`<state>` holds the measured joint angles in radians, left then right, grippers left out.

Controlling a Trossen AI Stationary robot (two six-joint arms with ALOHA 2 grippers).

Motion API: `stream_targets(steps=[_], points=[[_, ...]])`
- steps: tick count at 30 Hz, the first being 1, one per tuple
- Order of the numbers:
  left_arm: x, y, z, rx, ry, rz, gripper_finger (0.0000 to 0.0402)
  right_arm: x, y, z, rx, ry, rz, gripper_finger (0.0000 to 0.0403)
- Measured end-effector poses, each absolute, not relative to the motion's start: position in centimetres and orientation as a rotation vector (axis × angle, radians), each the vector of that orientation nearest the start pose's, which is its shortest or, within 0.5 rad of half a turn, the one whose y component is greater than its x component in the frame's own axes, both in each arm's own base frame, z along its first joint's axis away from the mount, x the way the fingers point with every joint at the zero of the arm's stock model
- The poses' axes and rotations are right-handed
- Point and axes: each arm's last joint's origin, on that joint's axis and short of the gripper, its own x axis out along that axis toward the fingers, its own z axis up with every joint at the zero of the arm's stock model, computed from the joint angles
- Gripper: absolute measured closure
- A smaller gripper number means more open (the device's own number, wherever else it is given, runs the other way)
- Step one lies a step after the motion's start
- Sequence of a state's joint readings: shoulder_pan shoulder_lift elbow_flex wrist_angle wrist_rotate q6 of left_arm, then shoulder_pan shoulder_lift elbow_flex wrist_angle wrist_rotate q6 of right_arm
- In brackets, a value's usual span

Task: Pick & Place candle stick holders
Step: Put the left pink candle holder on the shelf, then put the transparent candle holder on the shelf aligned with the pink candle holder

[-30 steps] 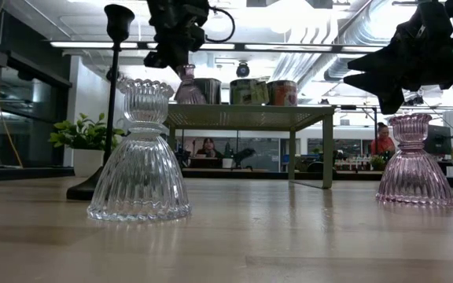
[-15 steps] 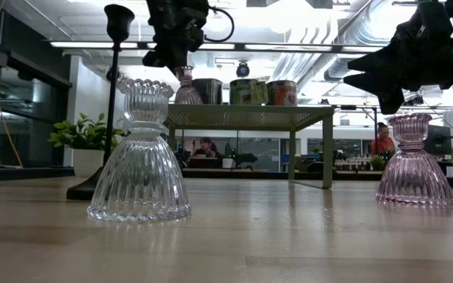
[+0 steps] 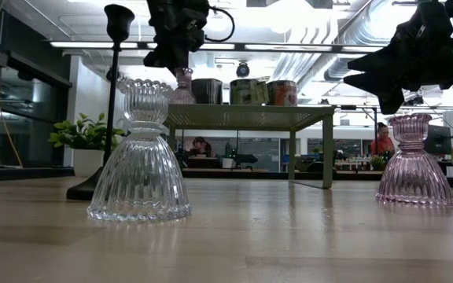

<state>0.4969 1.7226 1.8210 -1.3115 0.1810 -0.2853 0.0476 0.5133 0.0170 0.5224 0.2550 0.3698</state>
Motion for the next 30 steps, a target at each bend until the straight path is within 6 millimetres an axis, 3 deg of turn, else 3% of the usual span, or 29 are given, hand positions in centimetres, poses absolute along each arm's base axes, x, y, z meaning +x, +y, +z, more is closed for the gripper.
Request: stream_targets(steps=[9,20,30], points=[[29.7,15.6,36.0,-0.638,1.068,0.446,0.0257,13.0,-0.1,17.2,0.372,-0.064,-0.200,0.0255],[29.6,15.5,36.1,-0.632,1.064,0.453,0.0254,13.0,-0.1,17.2,0.372,-0.064,-0.200,0.0255],[27.8,14.6,38.1,-0.602,1.021,0.472,0.0254,13.0,-0.1,17.2,0.372,-0.064,-0.200,0.0255]])
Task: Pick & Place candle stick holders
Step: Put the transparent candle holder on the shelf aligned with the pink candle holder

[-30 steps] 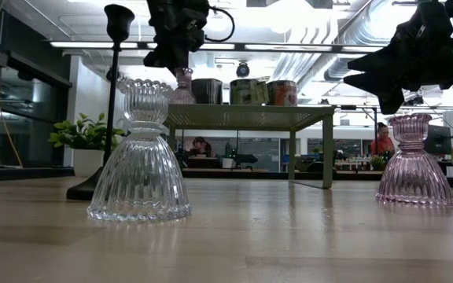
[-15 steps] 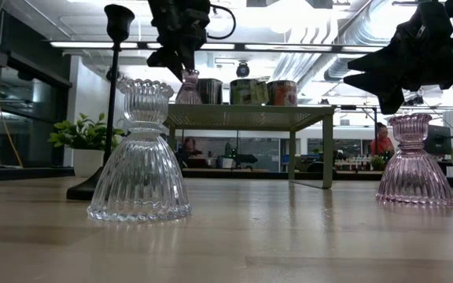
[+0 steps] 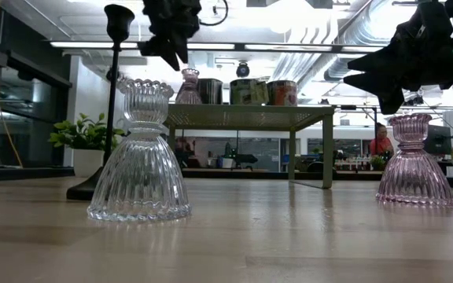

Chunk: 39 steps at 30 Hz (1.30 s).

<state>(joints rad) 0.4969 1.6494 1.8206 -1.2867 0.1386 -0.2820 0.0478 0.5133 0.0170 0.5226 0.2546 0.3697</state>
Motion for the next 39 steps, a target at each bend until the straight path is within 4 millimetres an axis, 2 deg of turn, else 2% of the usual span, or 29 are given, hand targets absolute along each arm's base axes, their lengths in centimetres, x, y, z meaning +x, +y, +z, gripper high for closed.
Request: stream_targets(steps=[9,19,25,31,39], points=[[25.3,12.4,40.8,-0.508,0.967,0.507,0.0254,13.0,-0.1,17.2,0.372,-0.064,-0.200,0.0255],[22.8,7.1,44.0,-0.304,0.865,0.514,0.0254,13.0,-0.1,17.2,0.365,-0.064,-0.200,0.0255],[21.3,3.3,44.9,-0.242,0.824,0.551,0.0254,13.0,-0.1,17.2,0.365,-0.063,-0.200,0.0255],[21.5,-1.5,43.6,-0.144,0.799,0.561,0.0254,13.0,-0.1,17.2,0.365,-0.063,-0.201,0.0255],[22.8,-7.4,39.0,-0.089,0.687,0.577,0.0254,13.0,-0.1,17.2,0.365,-0.063,-0.200,0.0255]])
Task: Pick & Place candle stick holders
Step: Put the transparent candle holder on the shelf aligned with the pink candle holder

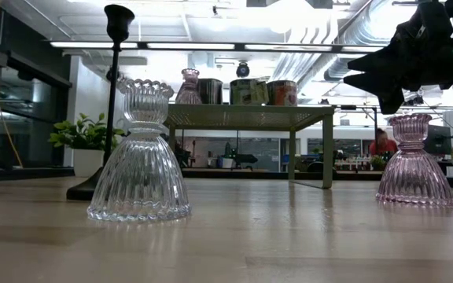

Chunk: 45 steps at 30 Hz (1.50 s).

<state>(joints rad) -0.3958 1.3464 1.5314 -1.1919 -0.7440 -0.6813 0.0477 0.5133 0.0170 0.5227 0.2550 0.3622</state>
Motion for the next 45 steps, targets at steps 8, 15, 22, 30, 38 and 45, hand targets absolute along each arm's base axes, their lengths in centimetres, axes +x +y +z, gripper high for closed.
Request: stream_targets(steps=[8,15,22,30,38,45], points=[[21.8,-13.4,35.4,-0.127,0.566,0.445,0.0254,13.0,-0.1,17.2,0.365,-0.063,-0.200,0.0255],[18.7,-19.1,34.2,-0.116,0.501,0.200,0.0254,13.0,-0.1,17.2,0.365,-0.064,-0.200,0.0255],[16.8,-22.3,30.6,-0.082,0.553,0.095,0.0254,13.0,-0.1,17.2,0.365,-0.063,-0.200,0.0255],[18.2,-22.7,26.5,0.115,0.572,0.192,0.0254,13.0,-0.1,17.2,0.365,-0.064,-0.201,0.0255],[21.3,-20.4,26.9,0.198,0.663,0.200,0.0254,13.0,-0.1,17.2,0.365,-0.064,-0.201,0.0255],[22.4,-19.1,29.4,0.167,0.629,0.211,0.0254,13.0,-0.1,17.2,0.365,-0.064,-0.201,0.0255]])
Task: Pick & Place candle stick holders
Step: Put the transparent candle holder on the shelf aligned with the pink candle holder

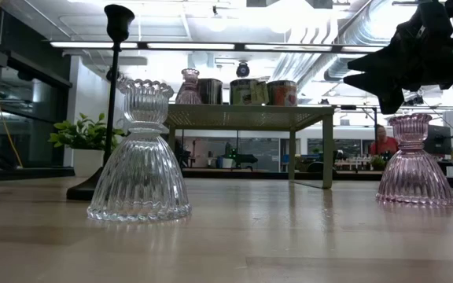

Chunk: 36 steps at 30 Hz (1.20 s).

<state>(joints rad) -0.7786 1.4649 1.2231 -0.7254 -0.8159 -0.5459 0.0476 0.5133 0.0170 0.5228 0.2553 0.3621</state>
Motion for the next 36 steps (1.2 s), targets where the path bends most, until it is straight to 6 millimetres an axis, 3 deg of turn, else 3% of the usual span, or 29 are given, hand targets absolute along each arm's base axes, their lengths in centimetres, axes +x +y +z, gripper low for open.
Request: stream_targets(steps=[11,23,31,36], points=[[22.9,-19.5,30.0,0.114,0.544,0.218,0.0254,13.0,-0.1,17.2,0.365,-0.063,-0.200,0.0255],[26.3,-23.0,25.8,0.043,0.453,0.217,0.0254,13.0,-0.1,17.1,0.363,-0.056,-0.201,0.0255],[27.3,-24.6,23.0,0.033,0.476,0.186,0.0254,13.0,-0.1,16.9,0.360,-0.037,-0.205,0.0255],[28.0,-24.1,22.8,-0.170,0.471,0.229,0.0254,13.0,-0.1,16.9,0.360,-0.036,-0.205,0.0255]])
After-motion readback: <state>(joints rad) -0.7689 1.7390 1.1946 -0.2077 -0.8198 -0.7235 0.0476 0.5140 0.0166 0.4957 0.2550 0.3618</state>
